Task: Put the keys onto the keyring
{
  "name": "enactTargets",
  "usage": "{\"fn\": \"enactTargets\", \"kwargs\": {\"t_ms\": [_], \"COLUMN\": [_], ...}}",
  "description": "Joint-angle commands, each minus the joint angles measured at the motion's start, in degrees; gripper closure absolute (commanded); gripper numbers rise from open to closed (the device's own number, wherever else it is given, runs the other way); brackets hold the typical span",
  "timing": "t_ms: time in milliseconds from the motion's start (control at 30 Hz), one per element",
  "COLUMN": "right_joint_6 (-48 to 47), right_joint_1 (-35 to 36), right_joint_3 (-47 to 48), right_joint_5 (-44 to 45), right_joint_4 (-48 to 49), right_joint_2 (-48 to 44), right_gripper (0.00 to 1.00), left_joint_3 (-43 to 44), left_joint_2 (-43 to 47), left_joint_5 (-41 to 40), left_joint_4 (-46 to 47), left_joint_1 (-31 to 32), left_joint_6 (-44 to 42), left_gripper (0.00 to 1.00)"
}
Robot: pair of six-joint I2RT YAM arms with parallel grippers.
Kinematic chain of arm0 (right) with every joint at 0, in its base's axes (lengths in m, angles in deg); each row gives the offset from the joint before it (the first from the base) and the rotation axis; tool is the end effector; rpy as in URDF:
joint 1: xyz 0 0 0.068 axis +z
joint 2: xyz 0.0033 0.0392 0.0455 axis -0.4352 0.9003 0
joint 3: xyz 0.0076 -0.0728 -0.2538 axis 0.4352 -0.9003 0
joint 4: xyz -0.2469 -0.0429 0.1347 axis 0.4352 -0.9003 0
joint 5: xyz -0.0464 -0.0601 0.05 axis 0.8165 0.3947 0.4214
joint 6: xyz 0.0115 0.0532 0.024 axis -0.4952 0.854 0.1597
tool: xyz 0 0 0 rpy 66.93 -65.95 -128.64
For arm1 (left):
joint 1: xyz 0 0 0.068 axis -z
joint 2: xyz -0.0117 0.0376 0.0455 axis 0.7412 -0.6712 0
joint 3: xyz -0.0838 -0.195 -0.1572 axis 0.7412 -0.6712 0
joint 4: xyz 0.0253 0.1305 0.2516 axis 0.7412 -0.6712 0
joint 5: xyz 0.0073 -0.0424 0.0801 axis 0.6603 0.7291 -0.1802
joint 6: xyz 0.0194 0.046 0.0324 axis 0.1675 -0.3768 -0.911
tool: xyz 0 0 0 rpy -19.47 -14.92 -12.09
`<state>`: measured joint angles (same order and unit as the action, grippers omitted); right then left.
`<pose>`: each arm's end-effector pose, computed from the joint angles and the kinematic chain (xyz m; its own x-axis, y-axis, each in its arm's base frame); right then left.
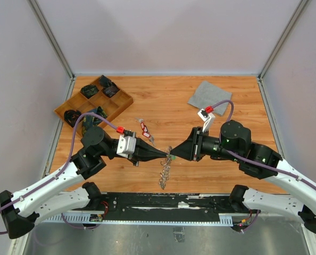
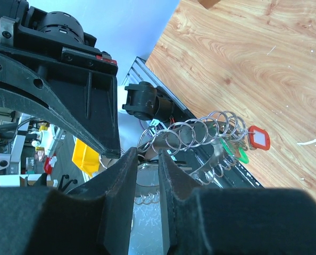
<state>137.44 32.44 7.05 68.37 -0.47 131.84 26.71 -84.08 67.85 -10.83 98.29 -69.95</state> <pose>0.1034 0.1834 0.4014 -0.7816 0.1717 -0.5997 -0.5243 0.3402 0.7806 0.1152 -0.1883 0.3576 0.2184 -0.1612 -0.9625 0.9689 -0.0814 0.2335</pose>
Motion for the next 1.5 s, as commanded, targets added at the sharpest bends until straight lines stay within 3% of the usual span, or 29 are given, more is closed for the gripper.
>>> {"fn": "enactTargets", "kwargs": {"t_ms": [0,867,1467], "right_joint_6": [1.3,2.4,0.8], "right_joint_1": [0.1,0.0,-0.1], "right_joint_3": [-0.7,-1.7,-1.6], "right_joint_5": [1.0,-2.1,-2.3], "right_joint_4": [2.2,4.8,5.8], "right_joint_2": [-1.1,1.4,1.2], "right_gripper": [0.76,0.76,0.99], "left_joint_3": [1.4,1.0,0.8], "left_joint_2": [0.2,0.7,1.1], "left_joint_5": [-0.2,-0.1,-0.7], "left_joint_4": [1.9,2.2,1.7], "left_joint_1": [0.3,0.3,0.3], "left_joint_6": [-0.5,-0.2,-0.3], "left_gripper": [0.99,0.99,0.99]}}
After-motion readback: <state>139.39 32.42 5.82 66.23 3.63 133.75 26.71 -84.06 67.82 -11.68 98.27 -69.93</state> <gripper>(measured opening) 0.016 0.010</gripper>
